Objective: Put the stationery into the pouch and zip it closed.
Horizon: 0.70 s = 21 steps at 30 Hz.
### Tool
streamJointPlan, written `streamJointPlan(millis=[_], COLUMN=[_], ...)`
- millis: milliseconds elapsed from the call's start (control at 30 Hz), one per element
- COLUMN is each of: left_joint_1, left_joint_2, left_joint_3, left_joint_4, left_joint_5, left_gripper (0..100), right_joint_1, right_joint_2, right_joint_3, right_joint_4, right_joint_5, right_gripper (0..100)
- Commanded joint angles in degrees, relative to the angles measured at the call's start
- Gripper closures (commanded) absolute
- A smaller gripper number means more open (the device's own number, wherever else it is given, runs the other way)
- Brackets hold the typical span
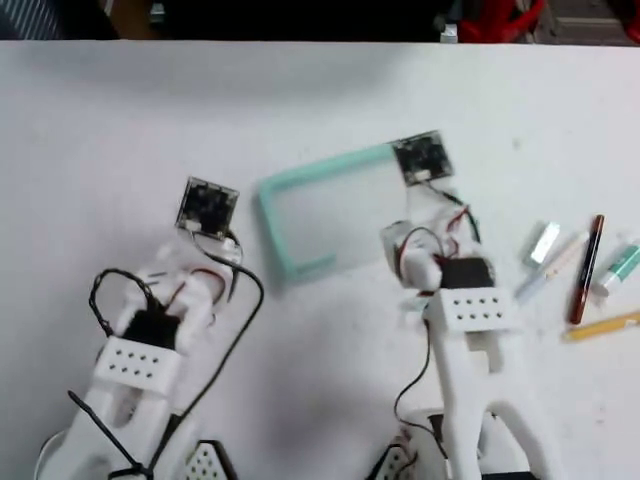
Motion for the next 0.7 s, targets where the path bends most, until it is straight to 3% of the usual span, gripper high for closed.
streamJointPlan(millis=[0, 200, 333, 533, 667], left_joint_1=[0.6, 0.6, 0.6, 0.6, 0.6], left_joint_2=[-1.2, -1.2, -1.0, -1.0, -1.1], left_joint_3=[-0.3, -0.3, -0.3, -0.3, -0.3], left_joint_4=[-1.3, -1.2, -1.2, -1.1, -1.1], left_joint_5=[-0.6, -0.6, -0.6, -0.6, -0.6], left_gripper=[97, 97, 97, 97, 97], right_joint_1=[5.0, 14.3, 14.6, 16.3, 16.5], right_joint_2=[-0.8, 0.1, 9.7, 30.5, 40.3], right_joint_3=[-0.4, -0.4, -3.3, -23.2, -30.7], right_joint_4=[-3.9, -11.2, -17.7, -4.1, -2.8], right_joint_5=[-1.5, -13.3, -13.8, -14.3, -14.3], right_gripper=[97.1, 97.1, 97.1, 97.4, 97.4])
